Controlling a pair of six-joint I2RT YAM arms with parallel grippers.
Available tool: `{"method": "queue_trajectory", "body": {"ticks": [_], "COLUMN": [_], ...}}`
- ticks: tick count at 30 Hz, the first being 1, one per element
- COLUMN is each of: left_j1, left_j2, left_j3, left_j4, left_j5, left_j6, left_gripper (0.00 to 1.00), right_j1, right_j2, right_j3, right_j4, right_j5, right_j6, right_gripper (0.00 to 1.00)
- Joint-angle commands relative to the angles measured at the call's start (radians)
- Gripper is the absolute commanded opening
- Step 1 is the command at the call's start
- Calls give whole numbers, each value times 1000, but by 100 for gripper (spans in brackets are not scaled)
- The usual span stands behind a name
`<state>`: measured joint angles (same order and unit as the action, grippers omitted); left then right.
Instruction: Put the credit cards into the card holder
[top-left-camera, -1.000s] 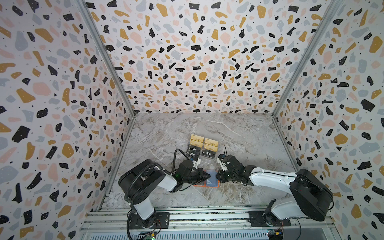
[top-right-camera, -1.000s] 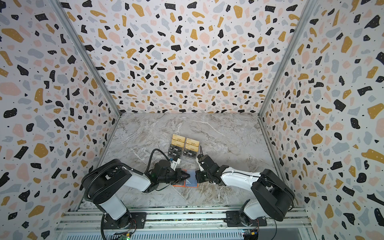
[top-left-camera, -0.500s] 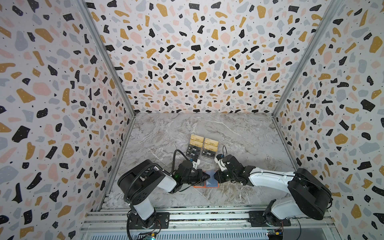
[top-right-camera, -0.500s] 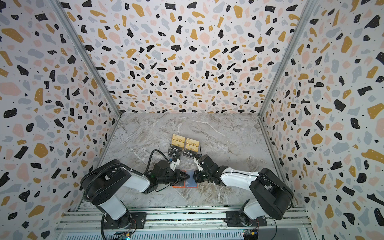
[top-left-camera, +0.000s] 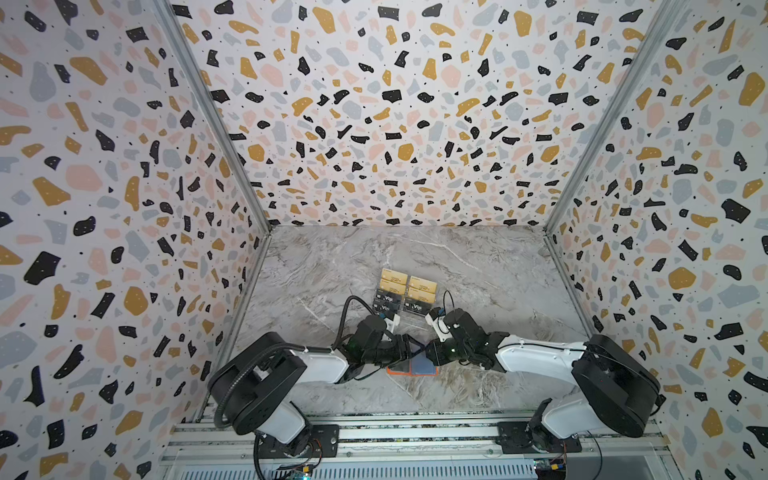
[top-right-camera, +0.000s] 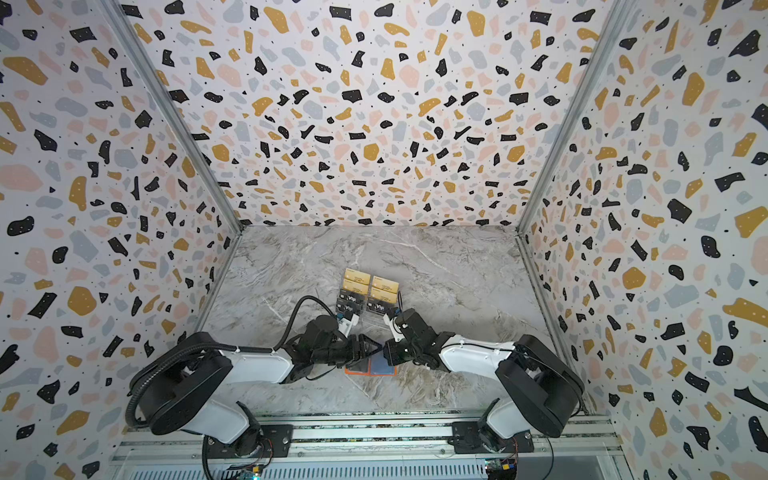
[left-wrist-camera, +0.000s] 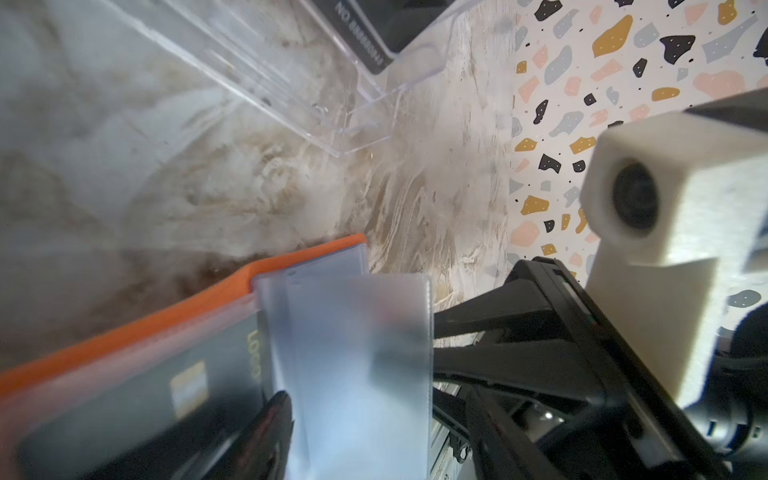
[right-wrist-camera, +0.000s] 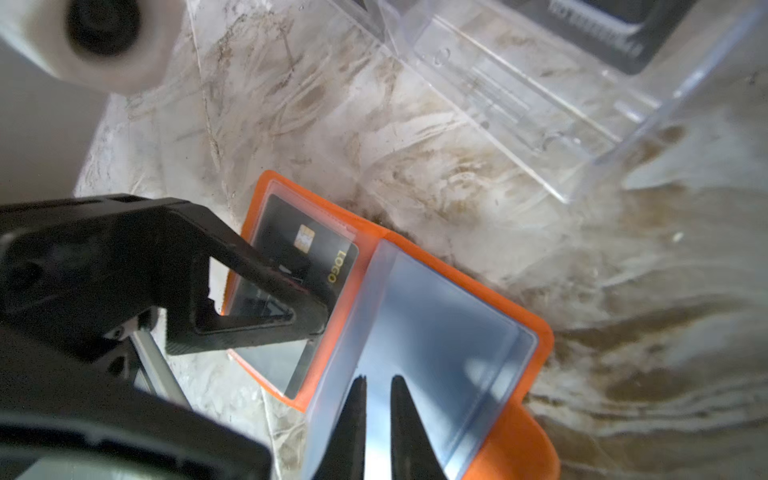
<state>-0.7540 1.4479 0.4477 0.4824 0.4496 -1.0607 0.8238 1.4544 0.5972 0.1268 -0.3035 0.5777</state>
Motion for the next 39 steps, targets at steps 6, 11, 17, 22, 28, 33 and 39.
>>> {"method": "queue_trajectory", "body": {"ticks": [6,11,17,22,28,33,39], "left_j1": [22,68,100,102,101,95,76], "left_j2": [-224,-318,-405,-434,-390,-324,-251], "left_j3": [55,50,31,29,6,-6,16], "left_j4": [-304,-462,-543,-579,-519,-444,-391], "left_j5": [-174,-305,-366,-367,-259,-178,-139], "left_j6": [56,103,133,169,214,226,239], "left_gripper": [64,55,52,49,42,37,36], "right_j1": [35,56,82,90,95,96,75], "right_j2": [42,83,130,158,199,210,164], "right_j3": [29,62,107,132,163,195,273], "right_j4": [24,35,28,16,-16,-75,-177], "right_j5": [-31,-38,-42,-40,-43,-37,-40], "right_j6": [-20,-22,-28,-36,-56,-95,-153], "right_gripper": [14,15,15,15,15,14,14]}}
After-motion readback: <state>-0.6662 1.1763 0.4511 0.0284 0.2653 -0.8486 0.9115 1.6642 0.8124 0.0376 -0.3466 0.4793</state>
